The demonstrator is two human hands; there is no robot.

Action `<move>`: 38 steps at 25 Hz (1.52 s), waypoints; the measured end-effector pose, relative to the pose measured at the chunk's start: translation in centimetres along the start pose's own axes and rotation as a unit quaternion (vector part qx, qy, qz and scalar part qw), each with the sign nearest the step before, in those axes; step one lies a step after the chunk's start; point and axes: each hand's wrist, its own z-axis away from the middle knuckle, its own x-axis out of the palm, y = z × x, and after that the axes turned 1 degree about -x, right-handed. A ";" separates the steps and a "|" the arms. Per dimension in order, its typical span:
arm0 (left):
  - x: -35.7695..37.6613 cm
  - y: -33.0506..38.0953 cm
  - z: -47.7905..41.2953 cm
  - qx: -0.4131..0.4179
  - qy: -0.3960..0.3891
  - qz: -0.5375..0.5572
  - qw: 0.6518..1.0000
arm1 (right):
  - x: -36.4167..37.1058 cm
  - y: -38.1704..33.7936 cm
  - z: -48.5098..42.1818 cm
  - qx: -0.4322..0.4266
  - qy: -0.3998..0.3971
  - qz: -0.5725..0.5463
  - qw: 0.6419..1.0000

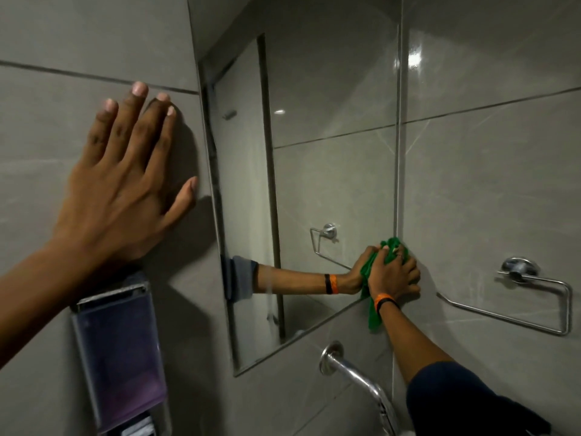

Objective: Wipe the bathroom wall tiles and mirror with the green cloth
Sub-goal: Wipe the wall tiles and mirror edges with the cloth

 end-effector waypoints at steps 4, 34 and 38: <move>-0.2 0.1 -0.1 0.000 -0.004 0.000 1.000 | 0.8 1.4 0.8 0.013 0.013 -0.021 1.000; -2.9 1.2 0.0 -0.035 -0.060 0.003 0.998 | -1.0 -3.5 28.9 -0.459 0.011 -0.215 0.862; -3.1 1.2 -0.1 -0.042 -0.053 0.012 0.998 | -1.2 -6.1 28.6 -0.494 0.033 -0.238 0.836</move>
